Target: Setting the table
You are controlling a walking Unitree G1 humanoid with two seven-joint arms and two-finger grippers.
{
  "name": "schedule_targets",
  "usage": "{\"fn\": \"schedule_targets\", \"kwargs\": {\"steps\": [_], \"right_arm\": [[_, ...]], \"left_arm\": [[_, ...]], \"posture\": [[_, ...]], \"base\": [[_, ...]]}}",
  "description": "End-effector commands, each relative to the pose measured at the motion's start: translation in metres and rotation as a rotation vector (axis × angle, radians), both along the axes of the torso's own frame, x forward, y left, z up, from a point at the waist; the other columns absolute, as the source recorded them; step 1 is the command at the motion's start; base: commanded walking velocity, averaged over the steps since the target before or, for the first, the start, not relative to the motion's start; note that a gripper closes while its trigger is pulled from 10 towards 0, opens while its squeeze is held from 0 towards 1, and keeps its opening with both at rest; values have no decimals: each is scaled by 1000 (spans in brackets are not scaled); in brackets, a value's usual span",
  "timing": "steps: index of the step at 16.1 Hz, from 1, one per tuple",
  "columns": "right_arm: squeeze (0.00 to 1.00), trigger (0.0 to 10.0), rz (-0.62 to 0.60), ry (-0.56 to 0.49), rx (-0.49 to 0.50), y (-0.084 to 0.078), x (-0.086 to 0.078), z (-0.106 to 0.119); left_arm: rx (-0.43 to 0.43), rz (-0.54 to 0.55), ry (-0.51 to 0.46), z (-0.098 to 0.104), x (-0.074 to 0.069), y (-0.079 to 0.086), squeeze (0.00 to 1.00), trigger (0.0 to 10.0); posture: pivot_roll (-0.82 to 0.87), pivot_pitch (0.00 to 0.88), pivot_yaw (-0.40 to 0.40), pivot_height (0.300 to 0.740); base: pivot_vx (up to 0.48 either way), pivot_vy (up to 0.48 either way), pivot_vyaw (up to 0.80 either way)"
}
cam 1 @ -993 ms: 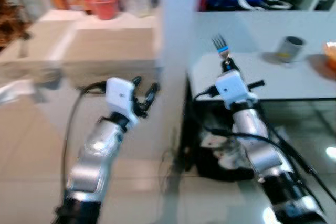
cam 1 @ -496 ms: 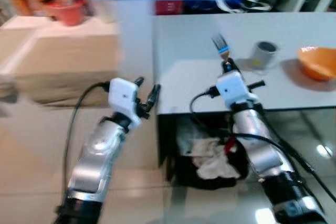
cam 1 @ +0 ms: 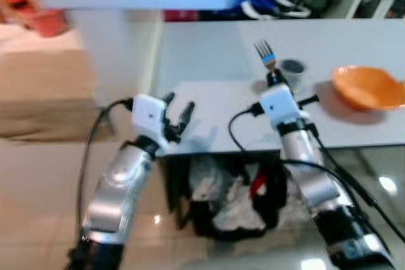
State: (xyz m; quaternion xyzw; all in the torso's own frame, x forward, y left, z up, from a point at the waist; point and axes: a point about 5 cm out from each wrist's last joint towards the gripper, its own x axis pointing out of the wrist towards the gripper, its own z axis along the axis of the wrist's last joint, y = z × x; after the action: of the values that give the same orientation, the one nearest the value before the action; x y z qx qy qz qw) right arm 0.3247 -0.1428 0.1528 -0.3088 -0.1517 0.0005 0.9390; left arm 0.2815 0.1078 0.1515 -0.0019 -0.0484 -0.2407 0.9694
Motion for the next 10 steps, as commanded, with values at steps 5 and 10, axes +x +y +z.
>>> {"fn": "schedule_targets", "kwargs": {"steps": [5, 10], "right_arm": [[0, 0, 31, 3, 62, 8, 8, 10], [0, 0, -38, 182, 505, 16, 51, 22]], "left_arm": [[13, 19, -20, 5, 2, 7, 0, 10000], [33, 1, -13, 4, -1, 8, 0, 10000]], "posture": [[-1, 0, 19, 740], [30, 0, 39, 740]], "base": [[0, 0, 0], [0, 0, 0]]}}
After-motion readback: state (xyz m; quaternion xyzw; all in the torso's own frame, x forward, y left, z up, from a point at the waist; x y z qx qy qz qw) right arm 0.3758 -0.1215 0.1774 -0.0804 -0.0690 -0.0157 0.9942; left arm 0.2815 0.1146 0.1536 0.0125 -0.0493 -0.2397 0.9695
